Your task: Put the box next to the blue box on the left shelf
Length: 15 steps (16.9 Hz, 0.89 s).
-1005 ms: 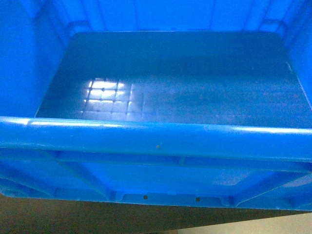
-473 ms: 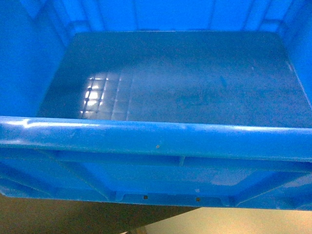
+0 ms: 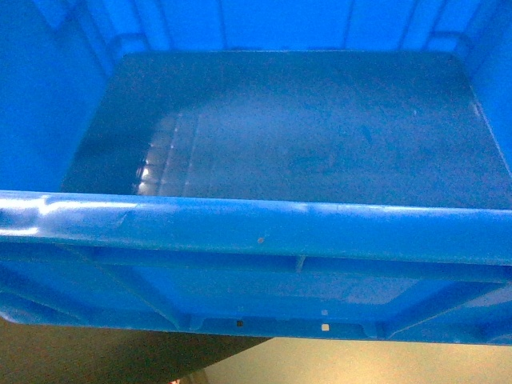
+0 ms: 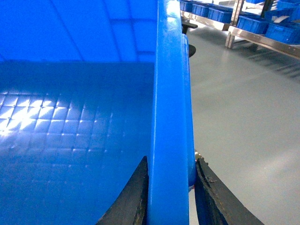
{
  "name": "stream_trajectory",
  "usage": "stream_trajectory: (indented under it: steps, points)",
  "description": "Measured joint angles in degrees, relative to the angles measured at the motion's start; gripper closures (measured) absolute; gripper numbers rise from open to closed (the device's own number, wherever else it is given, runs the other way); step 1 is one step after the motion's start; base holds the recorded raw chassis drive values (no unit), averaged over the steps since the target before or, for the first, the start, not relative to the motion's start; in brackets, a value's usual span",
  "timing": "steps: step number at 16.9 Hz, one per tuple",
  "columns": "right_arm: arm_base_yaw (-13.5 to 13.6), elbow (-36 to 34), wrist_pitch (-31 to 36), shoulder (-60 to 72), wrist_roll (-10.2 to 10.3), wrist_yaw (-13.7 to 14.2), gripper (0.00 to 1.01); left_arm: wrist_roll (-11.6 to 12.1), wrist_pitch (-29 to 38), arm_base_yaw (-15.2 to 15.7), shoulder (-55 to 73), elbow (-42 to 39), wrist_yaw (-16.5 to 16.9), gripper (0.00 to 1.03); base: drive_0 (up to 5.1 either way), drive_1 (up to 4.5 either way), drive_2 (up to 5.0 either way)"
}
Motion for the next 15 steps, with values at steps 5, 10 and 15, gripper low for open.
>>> stream_trajectory:
  steps: [5, 10, 15]
  points:
    - [0.0, 0.0, 0.0, 0.0, -0.02, 0.02, 0.8, 0.02, 0.0, 0.0, 0.0, 0.0, 0.0, 0.93, -1.6, -1.55, -1.6]
    - [0.0, 0.0, -0.02, 0.0, -0.02, 0.02, 0.8, 0.02, -0.02, 0.0, 0.0, 0.0, 0.0, 0.93, -1.5, -1.55, -1.5]
    - [0.0, 0.0, -0.04, 0.0, -0.04, 0.02, 0.8, 0.07, -0.04, 0.0, 0.0, 0.0, 0.0, 0.93, -1.6, -1.57, -1.6]
